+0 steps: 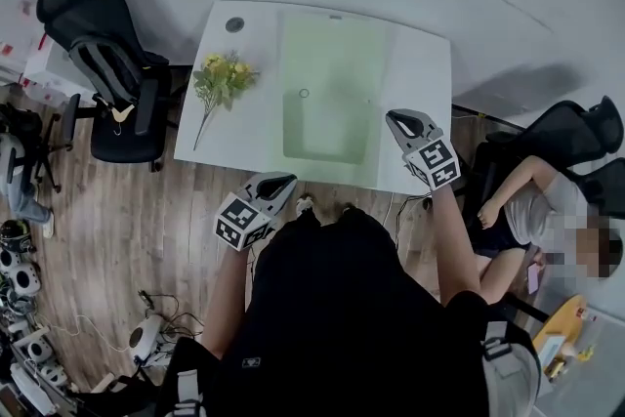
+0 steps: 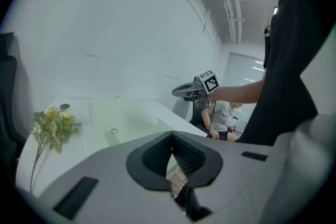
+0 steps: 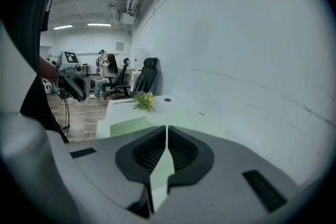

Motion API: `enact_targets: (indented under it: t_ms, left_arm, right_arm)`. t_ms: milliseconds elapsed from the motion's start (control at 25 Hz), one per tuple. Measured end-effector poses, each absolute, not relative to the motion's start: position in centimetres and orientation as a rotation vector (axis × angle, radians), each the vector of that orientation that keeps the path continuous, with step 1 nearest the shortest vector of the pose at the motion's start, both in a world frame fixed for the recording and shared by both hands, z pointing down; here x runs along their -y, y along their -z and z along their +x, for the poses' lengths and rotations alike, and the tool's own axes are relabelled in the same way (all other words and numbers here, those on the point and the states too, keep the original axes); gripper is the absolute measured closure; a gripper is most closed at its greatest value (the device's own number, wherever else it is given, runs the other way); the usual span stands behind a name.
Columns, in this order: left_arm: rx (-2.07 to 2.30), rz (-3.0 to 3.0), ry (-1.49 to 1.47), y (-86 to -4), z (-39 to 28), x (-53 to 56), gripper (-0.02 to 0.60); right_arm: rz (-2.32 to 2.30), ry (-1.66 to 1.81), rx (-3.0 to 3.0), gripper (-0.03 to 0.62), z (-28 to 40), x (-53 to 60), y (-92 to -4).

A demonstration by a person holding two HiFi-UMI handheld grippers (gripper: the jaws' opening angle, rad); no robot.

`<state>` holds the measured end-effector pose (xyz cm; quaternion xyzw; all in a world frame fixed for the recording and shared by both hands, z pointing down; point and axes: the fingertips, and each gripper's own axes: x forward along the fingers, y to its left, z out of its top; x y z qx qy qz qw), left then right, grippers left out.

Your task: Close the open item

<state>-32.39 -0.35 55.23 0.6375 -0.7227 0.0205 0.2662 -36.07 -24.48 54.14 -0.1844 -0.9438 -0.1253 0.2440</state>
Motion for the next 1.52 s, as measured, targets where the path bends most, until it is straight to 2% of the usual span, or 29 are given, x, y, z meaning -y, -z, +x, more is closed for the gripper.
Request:
enact_targets:
  t_ms: [120, 400, 520, 800, 1040, 1520]
  left_arm:
    - [1.999, 1.649, 0.072, -54.7, -33.5, 0.1, 0.575]
    - [2.096, 1.45, 0.113, -56.4, -34.0, -0.5, 0.575]
    - [2.131, 1.341, 0.147, -57.4, -33.3, -0.5, 0.575]
    - [2.218, 1.059, 0.247, -60.0, -32.6, -1.2, 0.575]
    - [2.116, 0.938, 0.056, -66.0, -29.3, -1.5, 0.575]
    - [2.056, 0.822, 0.111, -70.8, -30.0, 0.0, 0.575]
  right_arm:
    - [-0.527, 0.388, 2.559, 0.585, -38.0, 26.0, -54.0]
    - [-0.598, 0.432, 2.507, 0.58, -42.8, 29.9, -55.3]
    - [-0.646, 0.404, 2.469, 0.508, -45.0, 31.7, -56.9]
    - [-0.698, 0.357, 2.437, 0.486, -49.5, 35.2, -61.4]
    - [-0.681, 0.169, 2.366, 0.356, -52.1, 37.7, -67.0]
    - [-0.694, -0.149, 2.275, 0.318, -54.8, 39.3, -72.3]
